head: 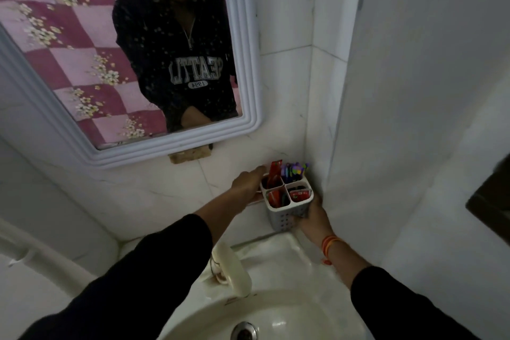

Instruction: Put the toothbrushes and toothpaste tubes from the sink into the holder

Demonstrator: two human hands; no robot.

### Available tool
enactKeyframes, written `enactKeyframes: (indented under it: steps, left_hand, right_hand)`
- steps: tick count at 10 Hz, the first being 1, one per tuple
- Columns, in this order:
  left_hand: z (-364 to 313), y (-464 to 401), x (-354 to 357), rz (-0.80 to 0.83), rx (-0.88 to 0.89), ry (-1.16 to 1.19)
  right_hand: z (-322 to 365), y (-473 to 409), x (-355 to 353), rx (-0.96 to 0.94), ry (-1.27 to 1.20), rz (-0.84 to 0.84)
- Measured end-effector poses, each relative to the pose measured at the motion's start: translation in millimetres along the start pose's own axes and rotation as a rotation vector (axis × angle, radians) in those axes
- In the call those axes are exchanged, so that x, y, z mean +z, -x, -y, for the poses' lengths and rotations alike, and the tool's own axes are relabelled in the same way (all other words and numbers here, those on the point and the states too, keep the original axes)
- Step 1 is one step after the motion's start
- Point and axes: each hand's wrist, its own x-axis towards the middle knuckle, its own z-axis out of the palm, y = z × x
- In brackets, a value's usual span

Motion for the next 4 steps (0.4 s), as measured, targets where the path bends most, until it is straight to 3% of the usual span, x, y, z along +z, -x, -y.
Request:
enactKeyframes:
  steps: [2, 4]
  left_hand:
    - [5, 20, 2, -0.01, 0.0, 0.001]
    - [0, 70, -22, -0.108, 0.27, -0.57]
  right_hand:
    - [-1, -4, -5, 0.032, 0.117, -0.014]
    - [16, 34, -5, 0.024, 0.121, -0.077]
